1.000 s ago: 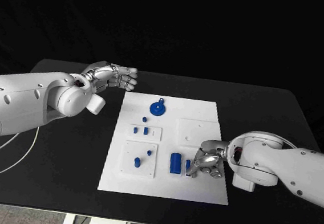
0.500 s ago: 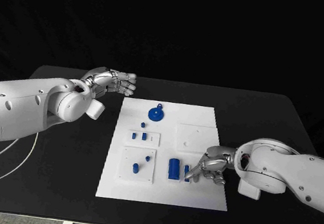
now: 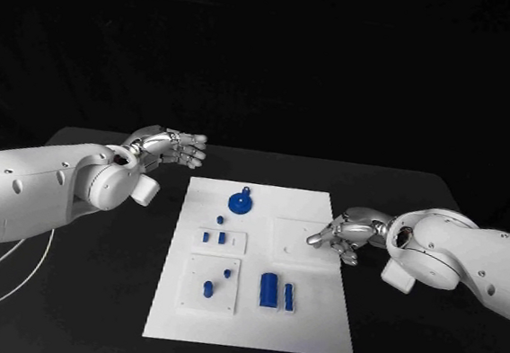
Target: Assemble the parts on the task board
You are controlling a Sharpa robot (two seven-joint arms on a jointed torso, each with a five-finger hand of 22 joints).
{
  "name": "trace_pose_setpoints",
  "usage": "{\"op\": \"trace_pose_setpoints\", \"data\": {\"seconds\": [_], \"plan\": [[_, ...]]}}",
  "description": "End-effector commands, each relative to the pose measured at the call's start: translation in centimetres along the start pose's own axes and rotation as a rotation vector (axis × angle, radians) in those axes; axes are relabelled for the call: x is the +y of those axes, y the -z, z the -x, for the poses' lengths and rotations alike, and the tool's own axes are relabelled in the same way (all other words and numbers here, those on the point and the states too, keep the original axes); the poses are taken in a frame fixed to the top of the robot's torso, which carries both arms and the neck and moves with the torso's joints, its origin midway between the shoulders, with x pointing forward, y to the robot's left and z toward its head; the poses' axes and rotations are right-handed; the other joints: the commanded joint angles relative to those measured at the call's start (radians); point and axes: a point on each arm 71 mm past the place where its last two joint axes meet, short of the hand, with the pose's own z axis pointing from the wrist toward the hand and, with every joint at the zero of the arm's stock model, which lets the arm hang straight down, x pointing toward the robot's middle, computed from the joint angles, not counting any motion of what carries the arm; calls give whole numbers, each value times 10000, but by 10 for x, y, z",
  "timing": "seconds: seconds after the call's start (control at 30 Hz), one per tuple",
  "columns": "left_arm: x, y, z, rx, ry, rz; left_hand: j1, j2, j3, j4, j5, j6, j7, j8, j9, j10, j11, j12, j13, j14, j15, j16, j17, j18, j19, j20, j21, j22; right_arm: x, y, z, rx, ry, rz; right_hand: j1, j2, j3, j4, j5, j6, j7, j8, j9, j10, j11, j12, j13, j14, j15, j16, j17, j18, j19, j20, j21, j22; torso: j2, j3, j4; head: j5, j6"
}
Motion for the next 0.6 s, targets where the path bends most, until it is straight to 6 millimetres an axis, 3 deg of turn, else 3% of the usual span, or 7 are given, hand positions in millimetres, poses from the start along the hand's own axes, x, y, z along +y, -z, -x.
{"op": "trace_pose_setpoints", "data": {"seconds": [0.03, 0.1, 0.2, 0.3, 0.37, 0.5, 0.6], "plan": [[-3, -2, 1, -238, 119, -274, 37, 17, 11, -1, 30, -65, 9, 50, -12, -44, -34, -25, -16, 33, -14, -76, 15, 55, 64, -12, -45, 13, 14, -6, 30, -1797, -2046, 2451, 551, 141, 27, 19, 501, 60, 130, 77, 39, -376, 69, -351, -325, -454, 92, -510, -363, 434, -499, 248, -541, -225, -194, -94, 57, -31, 250], [-3, -1, 4, -343, 133, -270, 56, 25, 18, -11, 32, -76, 13, 47, -16, -56, -29, -31, -21, 29, -11, -89, 24, 56, 67, -10, -49, 17, 15, -15, 49, -2312, -2562, 2758, 1003, 281, 26, 58, 698, -40, 211, 71, 58, -750, 221, -796, -777, -786, 238, -1133, -822, 330, -940, 525, -1133, -547, -278, -115, 61, -15, 326], [-3, -1, 5, -369, 137, -281, 81, 31, 26, -24, 34, -92, 20, 41, -22, -79, -17, -42, -29, 22, -7, -107, 37, 57, 71, -6, -57, 22, 16, -21, 67, -2764, -3128, 3008, 1590, 362, 149, 53, 580, -113, 335, 108, 80, -1221, 377, -1451, -1608, -1231, 530, -2029, -1444, 249, -1485, 896, -1989, -1058, -364, -122, 67, 1, 459], [-4, 0, 6, -468, 158, -317, 104, 32, 33, -33, 34, -103, 26, 40, -29, -120, 2, -58, -44, -9, 8, -151, 50, 59, 76, 4, -70, 29, 14, -28, 82, -3261, -3723, 3204, 1784, 463, 468, 76, 554, -211, 429, 121, 54, -1407, 705, -3306, -3552, -2398, 1319, -3483, -2347, -30, -2874, 1403, -3296, -1744, -408, -95, 77, 20, 571], [-5, 0, 8, -612, 158, -350, 123, 31, 39, -41, 35, -116, 30, 37, -35, -158, 18, -71, -58, -33, 20, -186, 60, 64, 81, 13, -79, 37, 13, -33, 89, -3496, -4042, 3359, 1854, 480, 650, 75, 552, -326, 443, 105, 22, -1342, 963, -4524, -4850, -2804, 1659, -4432, -2993, -151, -3477, 1669, -3974, -2176, -442, -82, 83, 29, 635], [-6, -3, 11, -873, 156, -459, 186, 25, 64, -65, 38, -181, 45, 12, -60, -317, 78, -106, -116, -103, 56, -292, 86, 87, 96, 42, -101, 61, 12, -40, 95, -3885, -4611, 3677, 1883, 527, 715, 46, 622, -529, 420, 56, -83, -850, 1144, -6042, -6484, -3161, 2029, -5676, -3905, -245, -4136, 1955, -4747, -2672, -523, -48, 65, 75, 708], [-7, -8, 13, -999, 198, -638, 236, 22, 92, -74, 40, -370, -18, -76, -125, -875, 146, -140, -317, -425, 123, -597, 69, 137, 113, 107, -134, 103, 9, -44, 100, -4208, -4966, 3856, 1841, 626, 637, 23, 691, -670, 340, 57, -224, -429, 1161, -7232, -7722, -3280, 2189, -6588, -4705, -236, -4471, 2192, -5435, -3197, -572, 2, 72, 89, 862]]}}
